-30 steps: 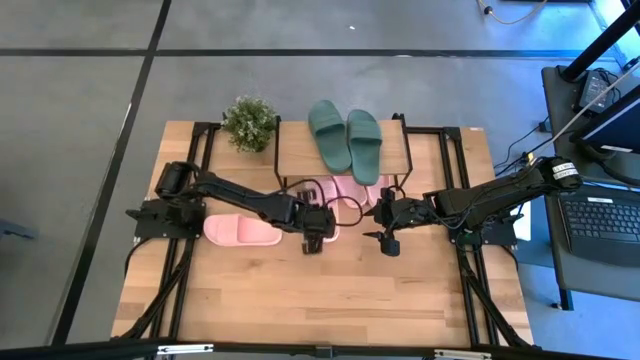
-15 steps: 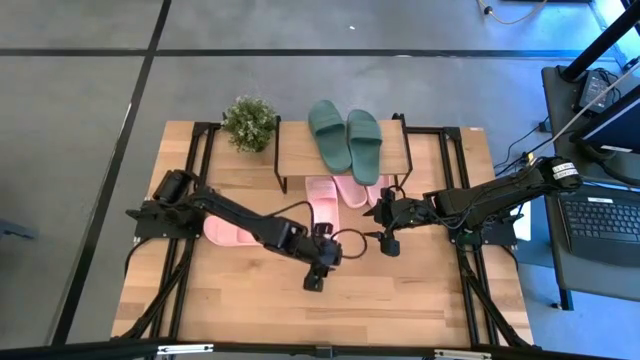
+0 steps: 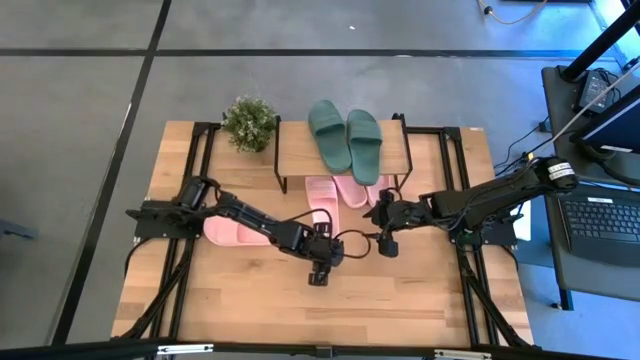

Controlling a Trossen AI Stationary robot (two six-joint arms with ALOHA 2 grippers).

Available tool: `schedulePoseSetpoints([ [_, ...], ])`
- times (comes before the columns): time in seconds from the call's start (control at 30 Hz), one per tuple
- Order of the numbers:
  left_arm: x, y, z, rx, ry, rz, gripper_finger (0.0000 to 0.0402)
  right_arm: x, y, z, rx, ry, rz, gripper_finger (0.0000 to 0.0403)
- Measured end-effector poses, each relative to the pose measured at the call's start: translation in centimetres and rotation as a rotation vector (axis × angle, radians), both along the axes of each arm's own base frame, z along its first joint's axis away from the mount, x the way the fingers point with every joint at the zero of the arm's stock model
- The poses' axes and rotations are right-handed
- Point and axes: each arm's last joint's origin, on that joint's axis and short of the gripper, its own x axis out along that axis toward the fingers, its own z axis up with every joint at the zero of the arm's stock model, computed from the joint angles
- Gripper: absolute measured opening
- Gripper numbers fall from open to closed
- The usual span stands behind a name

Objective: Pick and place slides into the shelf
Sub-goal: Put the pink slipper under the shelf

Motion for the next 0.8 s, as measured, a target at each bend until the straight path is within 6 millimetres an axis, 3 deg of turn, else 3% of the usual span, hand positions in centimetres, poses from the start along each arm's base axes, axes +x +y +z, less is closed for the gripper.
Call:
schedulePoseSetpoints([
  [0.33, -0.3, 2.1, -0.2, 0.090, 0.059, 0.100, 0.0159, 1.0, 0.2, -2.8, -0.019, 0.115, -0.003, 0.0274],
  [0.8, -0.5, 6.8, -1.2, 0.222, 0.102, 0.178, 0.0159, 1.1, 0.2, -3.0, -0.025, 0.115, 0.002, 0.0274],
])
